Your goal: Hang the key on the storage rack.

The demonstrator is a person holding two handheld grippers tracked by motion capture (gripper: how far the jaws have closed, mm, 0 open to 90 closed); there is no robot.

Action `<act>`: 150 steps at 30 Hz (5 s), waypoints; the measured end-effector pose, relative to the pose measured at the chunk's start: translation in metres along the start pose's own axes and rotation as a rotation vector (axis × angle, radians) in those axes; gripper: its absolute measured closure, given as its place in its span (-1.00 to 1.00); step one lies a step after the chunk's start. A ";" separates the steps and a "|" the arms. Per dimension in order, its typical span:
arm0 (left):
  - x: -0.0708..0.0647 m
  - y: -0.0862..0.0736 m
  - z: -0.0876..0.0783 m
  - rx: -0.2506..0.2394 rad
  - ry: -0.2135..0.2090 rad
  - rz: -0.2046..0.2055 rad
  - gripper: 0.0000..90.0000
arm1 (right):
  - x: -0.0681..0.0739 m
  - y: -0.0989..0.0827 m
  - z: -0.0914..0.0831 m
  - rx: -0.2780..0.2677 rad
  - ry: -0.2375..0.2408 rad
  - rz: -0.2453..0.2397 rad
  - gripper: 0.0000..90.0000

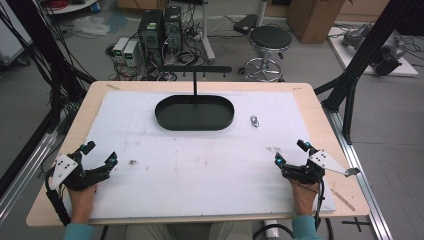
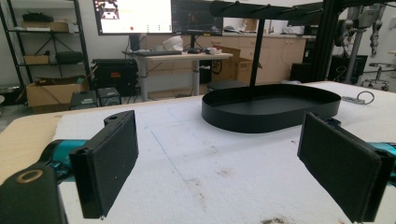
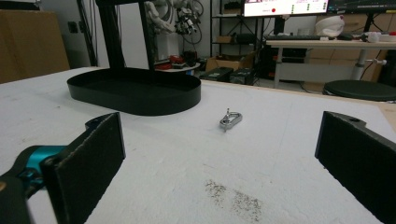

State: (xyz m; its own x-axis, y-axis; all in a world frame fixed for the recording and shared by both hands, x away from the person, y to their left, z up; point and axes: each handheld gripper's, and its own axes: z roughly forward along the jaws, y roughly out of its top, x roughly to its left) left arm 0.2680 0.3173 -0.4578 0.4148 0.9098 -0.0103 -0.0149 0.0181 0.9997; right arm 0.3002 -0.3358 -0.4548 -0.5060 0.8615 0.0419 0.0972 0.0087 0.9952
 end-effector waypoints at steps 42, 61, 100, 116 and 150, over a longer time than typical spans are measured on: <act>0.000 0.000 0.000 0.001 -0.004 -0.002 -0.72 | -0.024 0.088 0.070 0.269 0.070 -0.036 -0.98; 0.000 0.000 0.000 0.002 -0.003 0.000 -0.72 | -0.037 0.108 0.144 0.544 0.135 -0.050 -0.90; 0.000 0.000 0.000 0.000 -0.004 -0.002 -0.72 | -0.044 0.060 0.194 0.850 0.112 0.075 0.25; 0.000 0.000 0.000 -0.002 -0.003 0.000 -0.72 | -0.043 0.056 0.197 0.874 0.102 0.081 0.66; 0.000 0.000 0.000 -0.002 -0.002 0.000 -0.72 | -0.034 0.086 0.184 0.747 0.103 0.022 0.99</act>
State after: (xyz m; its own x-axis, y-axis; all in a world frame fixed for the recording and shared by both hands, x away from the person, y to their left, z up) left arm 0.2681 0.3172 -0.4577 0.4166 0.9090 -0.0104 -0.0167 0.0191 0.9997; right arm 0.4834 -0.2714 -0.3869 -0.5709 0.8141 0.1059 0.6451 0.3651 0.6712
